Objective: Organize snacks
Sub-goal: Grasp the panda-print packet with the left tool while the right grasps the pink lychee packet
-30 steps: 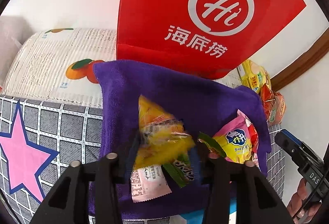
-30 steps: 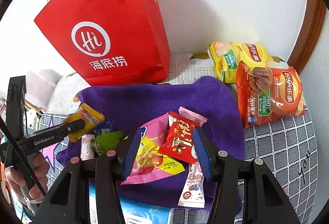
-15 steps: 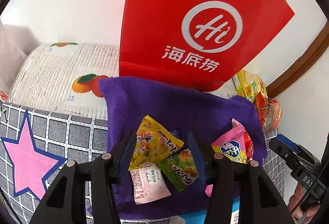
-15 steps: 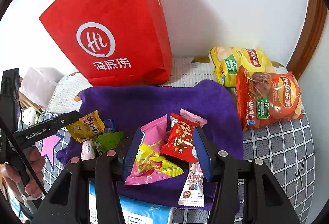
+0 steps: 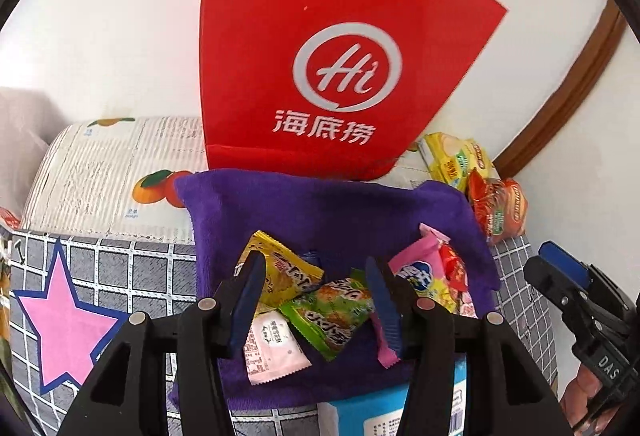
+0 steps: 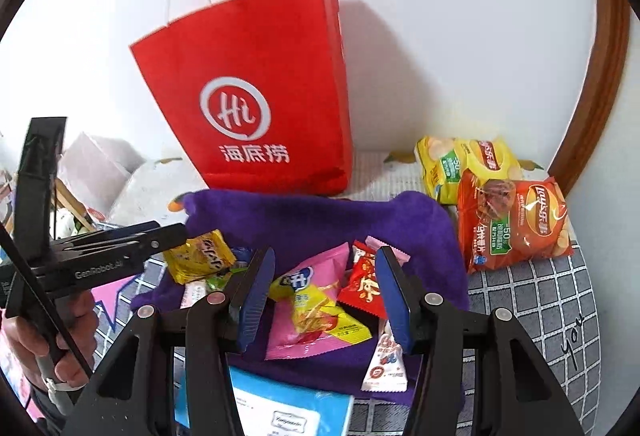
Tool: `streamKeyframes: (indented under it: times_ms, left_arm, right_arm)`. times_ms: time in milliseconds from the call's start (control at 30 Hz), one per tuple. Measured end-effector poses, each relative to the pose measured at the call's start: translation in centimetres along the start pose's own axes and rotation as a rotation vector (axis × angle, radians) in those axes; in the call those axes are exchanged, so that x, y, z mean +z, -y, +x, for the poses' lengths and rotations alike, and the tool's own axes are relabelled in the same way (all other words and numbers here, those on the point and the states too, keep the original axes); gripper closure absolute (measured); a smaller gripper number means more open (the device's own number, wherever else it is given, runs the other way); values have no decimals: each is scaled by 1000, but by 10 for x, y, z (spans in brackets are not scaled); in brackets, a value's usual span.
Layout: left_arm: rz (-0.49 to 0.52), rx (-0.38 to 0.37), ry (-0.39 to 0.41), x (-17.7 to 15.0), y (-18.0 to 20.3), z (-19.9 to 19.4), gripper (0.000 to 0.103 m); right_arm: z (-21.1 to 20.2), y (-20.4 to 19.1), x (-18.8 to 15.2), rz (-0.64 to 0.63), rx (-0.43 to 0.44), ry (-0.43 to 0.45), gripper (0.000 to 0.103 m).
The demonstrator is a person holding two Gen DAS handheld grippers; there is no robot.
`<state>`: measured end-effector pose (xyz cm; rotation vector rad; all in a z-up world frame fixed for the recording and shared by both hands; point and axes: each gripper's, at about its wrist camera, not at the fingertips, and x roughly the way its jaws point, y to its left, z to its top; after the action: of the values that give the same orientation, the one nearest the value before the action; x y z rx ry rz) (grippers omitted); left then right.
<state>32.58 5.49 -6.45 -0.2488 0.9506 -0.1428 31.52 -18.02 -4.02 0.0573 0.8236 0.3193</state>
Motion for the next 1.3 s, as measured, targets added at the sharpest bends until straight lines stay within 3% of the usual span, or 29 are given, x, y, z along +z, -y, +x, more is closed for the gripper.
streamKeyframes:
  times_ms: [200,433,567,1033,1300]
  left_arm:
    - [34,-41,29,-3,9,-22,53]
    - [85,-50,64,-15,29,-51,53]
    - [120,-55,27,-36,34,-59,53]
    - [103,38,36,-102,-12,-107,49]
    - [108,44,16,-127,-22,-110,49]
  right_arm:
    - [-20,2,-28,67,2,-10,51]
    - [-41,-3,-85,107,12,-74,51]
    - [-48,-14,-118,83,15,-97,51]
    - [-14,-81,-234,12,220,-304,51]
    - [-17,-98,-258,3,304,-300,31]
